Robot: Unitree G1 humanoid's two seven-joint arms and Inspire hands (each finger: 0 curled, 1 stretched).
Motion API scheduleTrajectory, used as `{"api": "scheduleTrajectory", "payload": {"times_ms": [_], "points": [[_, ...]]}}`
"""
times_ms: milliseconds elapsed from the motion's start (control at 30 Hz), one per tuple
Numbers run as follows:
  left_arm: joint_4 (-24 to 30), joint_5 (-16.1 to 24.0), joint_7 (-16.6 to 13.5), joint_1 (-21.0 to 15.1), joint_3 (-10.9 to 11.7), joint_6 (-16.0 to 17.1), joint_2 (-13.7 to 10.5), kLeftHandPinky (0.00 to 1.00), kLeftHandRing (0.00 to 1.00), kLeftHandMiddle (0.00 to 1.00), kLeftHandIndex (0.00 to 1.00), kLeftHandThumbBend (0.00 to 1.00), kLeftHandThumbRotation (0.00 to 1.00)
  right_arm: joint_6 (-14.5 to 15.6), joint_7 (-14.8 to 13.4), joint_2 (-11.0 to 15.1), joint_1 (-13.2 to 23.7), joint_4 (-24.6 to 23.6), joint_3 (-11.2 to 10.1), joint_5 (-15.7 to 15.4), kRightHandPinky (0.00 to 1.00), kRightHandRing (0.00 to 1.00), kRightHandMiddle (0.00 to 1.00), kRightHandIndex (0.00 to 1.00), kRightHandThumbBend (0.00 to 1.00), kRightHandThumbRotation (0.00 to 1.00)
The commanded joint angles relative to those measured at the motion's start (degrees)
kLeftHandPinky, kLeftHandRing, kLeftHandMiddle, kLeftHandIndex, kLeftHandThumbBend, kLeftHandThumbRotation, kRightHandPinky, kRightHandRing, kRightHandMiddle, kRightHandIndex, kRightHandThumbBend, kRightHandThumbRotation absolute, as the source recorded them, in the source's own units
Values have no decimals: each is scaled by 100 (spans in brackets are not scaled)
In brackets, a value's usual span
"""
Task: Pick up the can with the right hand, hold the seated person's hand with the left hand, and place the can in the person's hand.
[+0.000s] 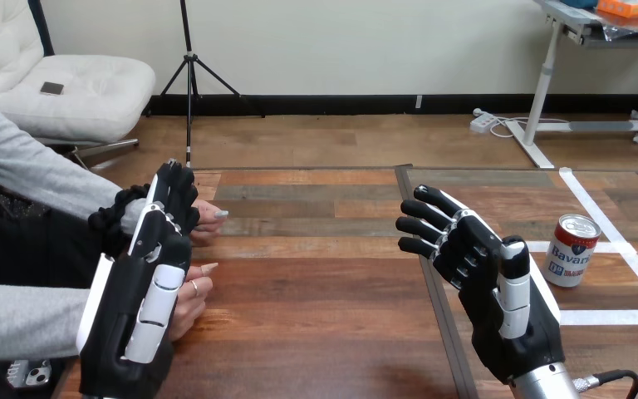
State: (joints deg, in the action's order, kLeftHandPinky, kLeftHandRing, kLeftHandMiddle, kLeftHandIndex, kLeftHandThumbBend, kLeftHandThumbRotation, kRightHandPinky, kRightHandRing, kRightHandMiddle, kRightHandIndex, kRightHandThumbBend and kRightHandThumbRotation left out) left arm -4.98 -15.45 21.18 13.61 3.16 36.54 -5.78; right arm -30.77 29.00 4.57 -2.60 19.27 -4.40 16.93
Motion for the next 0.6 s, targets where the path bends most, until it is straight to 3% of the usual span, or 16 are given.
{"api": "scheduleTrajectory", "payload": {"times_ms": [0,267,567], "points": [[50,-96,34,-236,49,103,22,100,100,100,100,64,85,-50,-28,4,165,-183,-8,-7,79,82,84,84,99,100],[61,-35,-15,-232,60,114,38,100,100,100,100,62,86,-131,-25,134,302,-95,-89,-54,79,84,85,86,100,99],[128,-71,-20,-195,43,40,28,100,100,100,100,62,86,-120,-201,439,412,-190,-246,-315,78,86,87,88,100,95]]}}
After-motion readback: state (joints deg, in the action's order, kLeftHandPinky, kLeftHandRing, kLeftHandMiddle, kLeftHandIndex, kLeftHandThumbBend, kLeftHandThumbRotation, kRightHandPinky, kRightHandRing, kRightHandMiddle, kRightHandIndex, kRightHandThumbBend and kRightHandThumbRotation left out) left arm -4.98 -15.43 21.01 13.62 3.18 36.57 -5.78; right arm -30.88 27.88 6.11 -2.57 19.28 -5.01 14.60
